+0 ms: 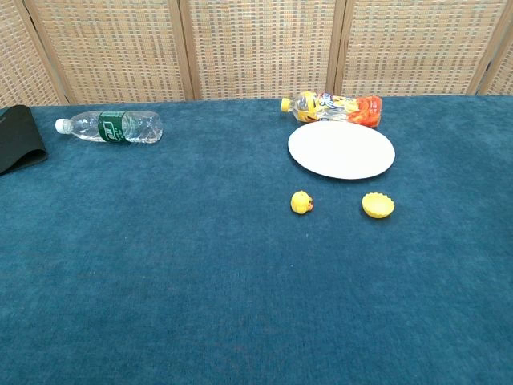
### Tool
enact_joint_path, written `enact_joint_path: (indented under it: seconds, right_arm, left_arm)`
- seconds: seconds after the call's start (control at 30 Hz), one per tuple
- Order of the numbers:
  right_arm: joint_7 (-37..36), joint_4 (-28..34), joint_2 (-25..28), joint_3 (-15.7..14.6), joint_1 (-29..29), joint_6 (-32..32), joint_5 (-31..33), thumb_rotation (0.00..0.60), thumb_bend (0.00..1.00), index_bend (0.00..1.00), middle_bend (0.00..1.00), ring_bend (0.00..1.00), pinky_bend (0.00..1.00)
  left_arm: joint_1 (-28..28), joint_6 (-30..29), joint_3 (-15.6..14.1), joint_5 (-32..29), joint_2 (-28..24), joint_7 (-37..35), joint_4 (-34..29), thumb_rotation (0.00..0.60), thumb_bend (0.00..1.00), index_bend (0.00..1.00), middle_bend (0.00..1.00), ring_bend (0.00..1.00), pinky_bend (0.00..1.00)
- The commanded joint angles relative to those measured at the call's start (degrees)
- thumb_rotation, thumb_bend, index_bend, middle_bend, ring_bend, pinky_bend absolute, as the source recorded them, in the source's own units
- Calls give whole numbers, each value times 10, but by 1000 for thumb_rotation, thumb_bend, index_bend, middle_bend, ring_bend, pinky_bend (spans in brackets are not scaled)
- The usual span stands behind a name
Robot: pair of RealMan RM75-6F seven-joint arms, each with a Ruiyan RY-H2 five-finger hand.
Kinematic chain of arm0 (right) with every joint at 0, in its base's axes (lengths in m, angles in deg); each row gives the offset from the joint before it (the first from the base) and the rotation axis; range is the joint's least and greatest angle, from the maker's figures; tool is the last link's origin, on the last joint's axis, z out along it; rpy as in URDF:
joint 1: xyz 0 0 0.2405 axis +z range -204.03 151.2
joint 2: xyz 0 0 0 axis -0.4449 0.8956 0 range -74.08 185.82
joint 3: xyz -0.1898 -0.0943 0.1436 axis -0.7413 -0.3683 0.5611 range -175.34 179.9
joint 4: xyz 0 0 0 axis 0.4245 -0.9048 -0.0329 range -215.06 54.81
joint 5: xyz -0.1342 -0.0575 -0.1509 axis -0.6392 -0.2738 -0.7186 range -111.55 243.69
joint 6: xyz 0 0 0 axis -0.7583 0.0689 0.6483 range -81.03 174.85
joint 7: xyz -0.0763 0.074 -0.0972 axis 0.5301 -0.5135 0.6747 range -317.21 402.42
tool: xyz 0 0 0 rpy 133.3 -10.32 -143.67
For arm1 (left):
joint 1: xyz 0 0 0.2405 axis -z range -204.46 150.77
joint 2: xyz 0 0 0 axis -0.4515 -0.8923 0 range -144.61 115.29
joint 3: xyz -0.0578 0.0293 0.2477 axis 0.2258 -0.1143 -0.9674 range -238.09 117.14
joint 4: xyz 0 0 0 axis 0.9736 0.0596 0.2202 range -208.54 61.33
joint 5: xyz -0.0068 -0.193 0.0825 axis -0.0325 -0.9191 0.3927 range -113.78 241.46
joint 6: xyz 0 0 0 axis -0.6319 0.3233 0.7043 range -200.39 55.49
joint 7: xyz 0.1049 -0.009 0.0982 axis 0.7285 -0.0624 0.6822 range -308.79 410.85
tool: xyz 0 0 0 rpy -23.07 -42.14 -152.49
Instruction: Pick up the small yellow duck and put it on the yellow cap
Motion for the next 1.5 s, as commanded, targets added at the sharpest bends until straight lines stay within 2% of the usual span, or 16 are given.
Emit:
enact_joint_path:
  seconds: [0.03, 1.27, 1.5]
  right_arm:
    - [0, 0, 0, 0, 0, 1, -1, 600, 81, 11, 0, 0, 0]
    - [-6, 4, 3, -2, 1, -6, 0, 600, 79, 11, 0, 0, 0]
    - [-13, 14, 2, 9, 9, -8, 5, 600, 81, 36, 0, 0, 0]
  left_arm:
    - [0, -1, 0, 1, 0, 0, -1, 600, 125, 0, 0, 0, 0]
    - [-1, -5, 1, 1, -1, 0, -2, 600, 125, 0, 0, 0, 0]
    - [-4, -11, 4, -1, -3, -5, -4, 600, 126, 0, 0, 0, 0]
